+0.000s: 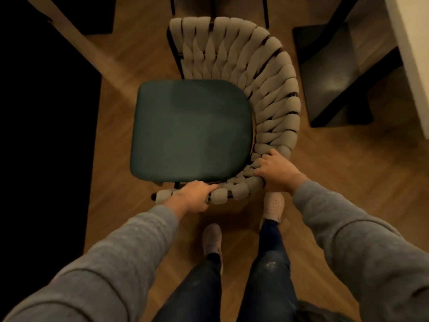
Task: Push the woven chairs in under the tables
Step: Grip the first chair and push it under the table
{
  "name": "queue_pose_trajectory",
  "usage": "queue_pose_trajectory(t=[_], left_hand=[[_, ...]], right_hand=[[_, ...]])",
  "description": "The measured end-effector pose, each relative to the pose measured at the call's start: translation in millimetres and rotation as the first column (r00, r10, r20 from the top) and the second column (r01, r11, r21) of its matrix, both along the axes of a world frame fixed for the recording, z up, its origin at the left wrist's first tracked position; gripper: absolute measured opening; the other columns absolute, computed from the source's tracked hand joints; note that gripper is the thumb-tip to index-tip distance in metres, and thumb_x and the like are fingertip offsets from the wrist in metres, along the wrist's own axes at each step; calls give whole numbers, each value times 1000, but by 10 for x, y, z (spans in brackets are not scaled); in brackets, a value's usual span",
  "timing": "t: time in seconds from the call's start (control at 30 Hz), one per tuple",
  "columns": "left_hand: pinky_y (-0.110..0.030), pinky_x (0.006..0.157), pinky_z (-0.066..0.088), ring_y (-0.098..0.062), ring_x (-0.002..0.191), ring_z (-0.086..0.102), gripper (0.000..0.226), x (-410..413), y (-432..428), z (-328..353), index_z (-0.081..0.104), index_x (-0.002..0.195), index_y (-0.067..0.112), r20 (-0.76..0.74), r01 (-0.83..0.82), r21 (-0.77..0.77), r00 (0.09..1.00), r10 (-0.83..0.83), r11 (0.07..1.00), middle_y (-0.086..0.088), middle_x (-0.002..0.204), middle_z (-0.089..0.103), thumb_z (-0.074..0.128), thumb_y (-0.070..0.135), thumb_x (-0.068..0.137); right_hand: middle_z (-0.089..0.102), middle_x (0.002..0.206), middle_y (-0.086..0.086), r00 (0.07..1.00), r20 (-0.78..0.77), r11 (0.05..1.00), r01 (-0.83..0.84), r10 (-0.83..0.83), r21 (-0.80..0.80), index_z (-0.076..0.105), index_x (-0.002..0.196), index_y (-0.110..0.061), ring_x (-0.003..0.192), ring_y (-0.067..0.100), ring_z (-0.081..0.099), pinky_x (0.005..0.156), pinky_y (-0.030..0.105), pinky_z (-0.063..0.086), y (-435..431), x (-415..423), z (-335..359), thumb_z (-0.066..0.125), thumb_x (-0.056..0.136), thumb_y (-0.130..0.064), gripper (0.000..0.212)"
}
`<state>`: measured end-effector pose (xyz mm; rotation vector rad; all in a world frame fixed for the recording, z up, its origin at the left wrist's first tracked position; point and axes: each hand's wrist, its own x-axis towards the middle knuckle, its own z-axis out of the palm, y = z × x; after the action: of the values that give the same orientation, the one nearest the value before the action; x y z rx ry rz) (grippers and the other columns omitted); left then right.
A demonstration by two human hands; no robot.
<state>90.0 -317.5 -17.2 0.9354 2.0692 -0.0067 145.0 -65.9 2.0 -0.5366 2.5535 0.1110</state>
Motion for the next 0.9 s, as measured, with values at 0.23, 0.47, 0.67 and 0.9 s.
queue_pose_trajectory(t=[0.23, 0.47, 0.67, 0.9], left_hand=[[-36, 90, 45, -23, 115, 58, 62, -39, -954, 52, 40, 142, 35, -18, 150, -44, 988, -151, 988, 1, 129, 59, 61, 24, 84], [-34, 92, 45, -20, 117, 56, 71, -43, -1189, 29, 37, 142, 36, 67, 144, -20, 988, -142, 989, 4, 131, 58, 69, 47, 79], [-34, 104, 41, -18, 133, 43, 96, 162, -630, 162, 22, 151, 35, 249, -300, 41, 927, 281, 953, 2, 147, 43, 53, 80, 71], [-41, 108, 39, -24, 137, 38, 98, 615, 793, 93, 27, 151, 20, 269, -590, 174, 799, 538, 788, -2, 152, 37, 60, 72, 76]], right_hand=[[63, 101, 4, 1000, 14, 996, 12, -11, -91, 64, 109, -20, 95, 25, 57, 88, 37, 32, -1020, 314, -35, 56, 86, -31, 27], [51, 136, 2, 992, 113, 991, -39, 53, -127, 39, 144, -31, 131, 26, 41, 118, 53, 10, -781, 360, -73, 58, 75, -68, 81], [16, 160, 6, 1000, 11, 997, 29, -29, 74, 9, 153, -32, 149, 26, 2, 118, 57, -5, 78, 74, 128, 66, 81, -24, 93], [22, 158, 5, 990, -46, 963, -117, 132, 244, 23, 152, -28, 149, 27, 7, 119, 56, 0, 623, -652, 59, 62, 85, -15, 78]])
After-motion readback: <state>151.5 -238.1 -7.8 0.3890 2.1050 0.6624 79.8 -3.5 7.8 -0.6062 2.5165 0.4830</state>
